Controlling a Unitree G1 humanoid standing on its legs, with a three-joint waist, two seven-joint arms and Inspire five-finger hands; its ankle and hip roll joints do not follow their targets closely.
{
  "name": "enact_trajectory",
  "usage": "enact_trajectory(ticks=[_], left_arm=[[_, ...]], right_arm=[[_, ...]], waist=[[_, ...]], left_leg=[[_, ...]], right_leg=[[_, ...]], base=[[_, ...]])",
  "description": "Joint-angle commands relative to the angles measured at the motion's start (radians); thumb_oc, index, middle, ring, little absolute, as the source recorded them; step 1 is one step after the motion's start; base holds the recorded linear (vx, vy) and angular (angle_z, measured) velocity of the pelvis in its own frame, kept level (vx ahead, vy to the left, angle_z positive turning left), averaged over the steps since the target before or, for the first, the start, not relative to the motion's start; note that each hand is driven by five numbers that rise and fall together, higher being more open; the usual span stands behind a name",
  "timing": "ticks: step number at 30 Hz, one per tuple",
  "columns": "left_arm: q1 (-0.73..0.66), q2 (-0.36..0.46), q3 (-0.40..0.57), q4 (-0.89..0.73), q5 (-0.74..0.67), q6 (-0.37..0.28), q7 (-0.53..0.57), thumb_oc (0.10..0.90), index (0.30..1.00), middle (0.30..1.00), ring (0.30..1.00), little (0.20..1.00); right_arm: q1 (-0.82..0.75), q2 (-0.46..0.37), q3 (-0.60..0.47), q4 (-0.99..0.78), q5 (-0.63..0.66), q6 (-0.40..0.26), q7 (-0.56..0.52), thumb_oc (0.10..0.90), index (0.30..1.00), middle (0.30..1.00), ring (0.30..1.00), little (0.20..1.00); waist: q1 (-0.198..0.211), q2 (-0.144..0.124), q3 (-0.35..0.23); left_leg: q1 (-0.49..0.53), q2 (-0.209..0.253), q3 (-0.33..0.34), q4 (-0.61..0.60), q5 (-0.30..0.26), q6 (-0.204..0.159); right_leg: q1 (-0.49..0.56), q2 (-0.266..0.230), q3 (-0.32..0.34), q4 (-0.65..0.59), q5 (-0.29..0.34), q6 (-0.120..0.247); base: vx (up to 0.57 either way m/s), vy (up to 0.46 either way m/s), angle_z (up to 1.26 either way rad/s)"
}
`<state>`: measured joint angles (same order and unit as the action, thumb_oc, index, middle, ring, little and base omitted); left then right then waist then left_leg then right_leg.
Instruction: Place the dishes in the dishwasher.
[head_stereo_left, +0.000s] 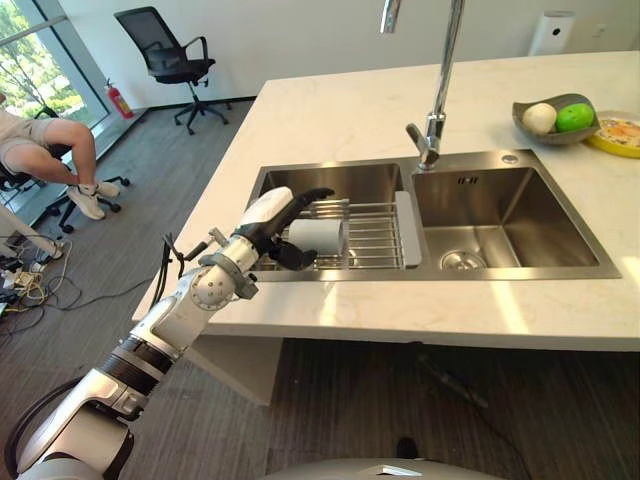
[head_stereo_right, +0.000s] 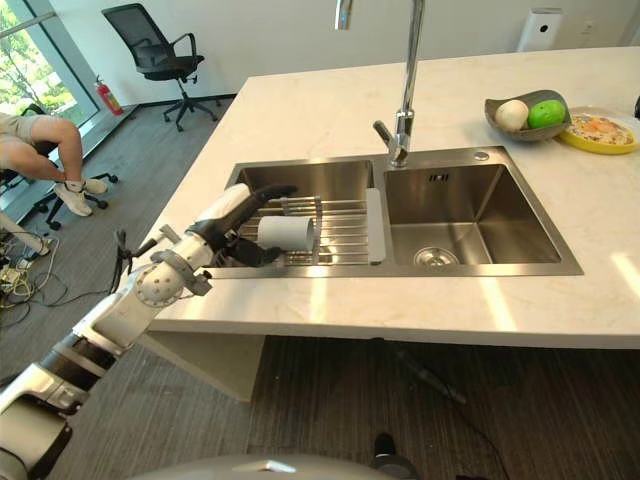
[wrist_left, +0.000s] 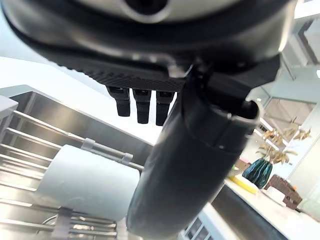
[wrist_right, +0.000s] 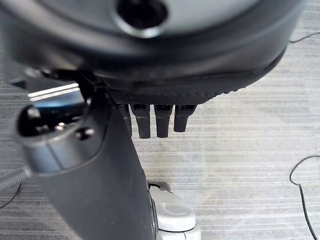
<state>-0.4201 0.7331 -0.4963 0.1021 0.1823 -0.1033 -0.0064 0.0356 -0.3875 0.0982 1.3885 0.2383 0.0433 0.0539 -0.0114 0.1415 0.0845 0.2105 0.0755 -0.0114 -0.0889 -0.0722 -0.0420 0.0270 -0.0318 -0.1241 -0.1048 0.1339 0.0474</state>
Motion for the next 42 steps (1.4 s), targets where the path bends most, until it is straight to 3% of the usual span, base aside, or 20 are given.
enact_trajectory(ticks=[1,11,15,21,32,39,42], left_arm=[[-0.234,0.062,0.024,0.034,0.086,-0.056,0.066,0.800,0.900,0.900,0.900,0.900],[-0.294,0.053,-0.044,0.168,0.310,-0.028,0.195,0.800,0.900,0.900,0.900,0.900],[-0.300,0.048,-0.074,0.196,0.354,-0.025,0.196,0.800,0.900,0.900,0.900,0.900],[-0.325,0.072,-0.123,0.224,0.379,-0.028,0.168,0.800,0.900,0.900,0.900,0.900],[-0.436,0.009,-0.202,0.368,0.414,0.014,0.163,0.800,0.900,0.900,0.900,0.900],[-0.472,-0.015,-0.209,0.446,0.408,0.038,0.167,0.800,0.900,0.900,0.900,0.900],[-0.461,-0.031,-0.169,0.479,0.365,0.058,0.174,0.800,0.900,0.900,0.900,0.900]], right_arm=[[-0.050,-0.026,0.011,0.022,0.035,-0.007,-0.015,0.800,0.900,0.900,0.900,0.900],[-0.081,-0.022,0.016,0.031,0.053,-0.013,-0.048,0.800,0.900,0.900,0.900,0.900],[-0.085,-0.024,0.012,0.043,0.057,-0.012,-0.058,0.800,0.900,0.900,0.900,0.900],[-0.056,-0.040,0.001,0.028,0.065,-0.021,-0.038,0.800,0.900,0.900,0.900,0.900],[-0.044,-0.035,0.005,0.010,0.086,-0.025,-0.045,0.800,0.900,0.900,0.900,0.900],[-0.047,-0.028,0.017,0.006,0.091,-0.024,-0.045,0.800,0.900,0.900,0.900,0.900],[-0.049,-0.018,0.020,0.003,0.093,-0.021,-0.045,0.800,0.900,0.900,0.900,0.900]], waist=[[-0.007,-0.084,-0.034],[-0.018,-0.085,-0.040],[-0.024,-0.083,-0.043],[-0.036,-0.082,-0.047],[-0.083,-0.072,-0.037],[-0.094,-0.070,-0.034],[-0.095,-0.070,-0.032]], left_leg=[[-0.025,-0.026,-0.031,0.002,0.024,-0.015],[-0.024,-0.034,-0.010,0.002,0.009,-0.010],[-0.021,-0.036,0.000,0.002,0.004,-0.008],[-0.024,-0.040,0.014,0.002,0.010,-0.007],[-0.012,-0.039,0.066,0.002,-0.015,0.001],[0.000,-0.040,0.084,0.002,-0.023,0.003],[0.004,-0.041,0.094,0.002,-0.025,0.005]], right_leg=[[0.093,-0.058,-0.003,0.018,-0.086,0.095],[0.081,-0.061,0.018,0.018,-0.080,0.102],[0.077,-0.061,0.026,0.018,-0.079,0.104],[0.063,-0.065,0.041,0.018,-0.064,0.106],[0.039,-0.060,0.097,0.018,-0.057,0.114],[0.038,-0.057,0.115,0.018,-0.056,0.117],[0.034,-0.056,0.123,0.018,-0.054,0.120]], base=[[0.00,0.000,0.00],[0.00,0.016,-0.04],[0.01,0.015,-0.06],[-0.01,0.008,-0.04],[0.01,0.013,-0.17],[0.01,0.005,-0.06],[0.01,0.004,-0.09]])
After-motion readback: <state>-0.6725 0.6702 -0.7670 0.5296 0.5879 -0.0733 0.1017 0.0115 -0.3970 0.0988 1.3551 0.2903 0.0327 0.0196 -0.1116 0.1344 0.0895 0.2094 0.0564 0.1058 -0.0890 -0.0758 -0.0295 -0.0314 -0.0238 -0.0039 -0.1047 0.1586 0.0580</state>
